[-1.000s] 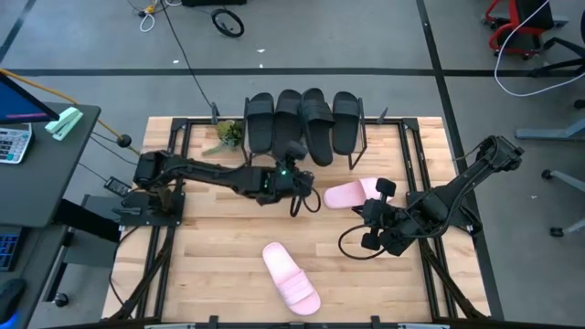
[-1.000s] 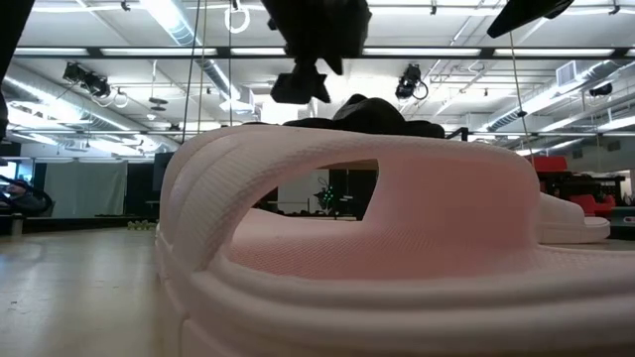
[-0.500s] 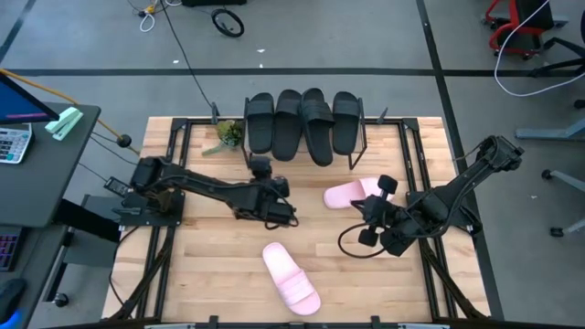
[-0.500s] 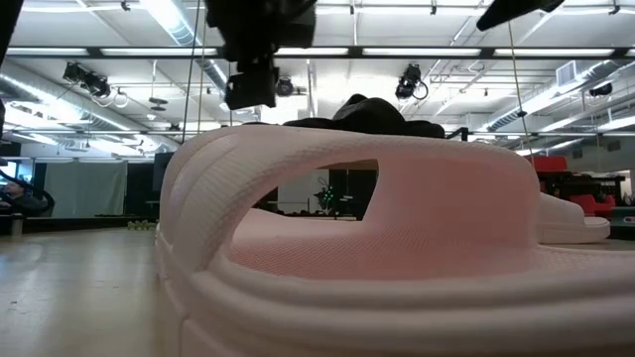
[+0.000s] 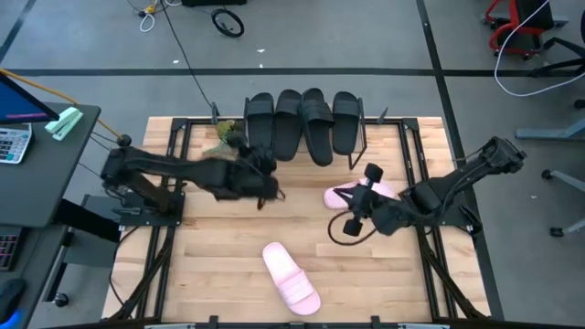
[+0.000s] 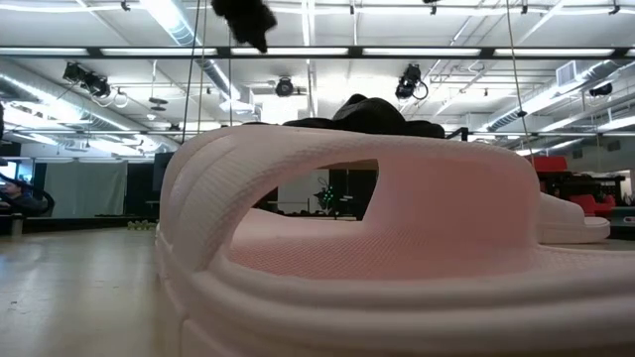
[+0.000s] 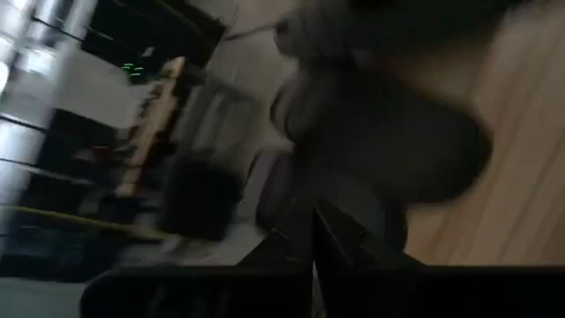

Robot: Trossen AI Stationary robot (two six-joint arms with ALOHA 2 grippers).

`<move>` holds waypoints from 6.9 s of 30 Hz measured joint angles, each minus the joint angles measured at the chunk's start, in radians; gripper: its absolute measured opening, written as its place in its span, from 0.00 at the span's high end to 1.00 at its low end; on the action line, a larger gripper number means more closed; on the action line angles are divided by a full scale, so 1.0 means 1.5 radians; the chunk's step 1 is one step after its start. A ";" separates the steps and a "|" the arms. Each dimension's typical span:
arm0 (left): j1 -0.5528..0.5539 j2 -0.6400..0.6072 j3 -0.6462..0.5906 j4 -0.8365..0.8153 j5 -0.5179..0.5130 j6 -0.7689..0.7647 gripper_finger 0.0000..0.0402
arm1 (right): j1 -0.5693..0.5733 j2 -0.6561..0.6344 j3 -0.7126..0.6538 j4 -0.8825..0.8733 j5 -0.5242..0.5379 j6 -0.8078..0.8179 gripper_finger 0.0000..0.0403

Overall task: Pick and place slides into the shelf
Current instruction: Put the black slide on the shelf

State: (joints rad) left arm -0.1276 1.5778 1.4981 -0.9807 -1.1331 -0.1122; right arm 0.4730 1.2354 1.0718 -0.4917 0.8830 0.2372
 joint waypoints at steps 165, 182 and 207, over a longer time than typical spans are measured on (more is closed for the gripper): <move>0.406 0.193 0.001 0.520 0.625 0.222 1.00 | -0.589 0.093 0.106 -0.002 -0.415 -0.177 1.00; 0.402 0.194 0.000 0.522 0.622 0.227 1.00 | -0.579 0.169 0.107 0.120 -0.600 -0.227 1.00; 0.407 0.195 0.000 0.522 0.626 0.239 1.00 | -0.655 0.221 0.112 0.054 -0.558 -0.204 1.00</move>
State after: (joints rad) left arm 0.4824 1.8698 1.4986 -0.1985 -0.1947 0.2470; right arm -0.5102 1.5666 1.2396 -0.4106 0.0467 -0.0681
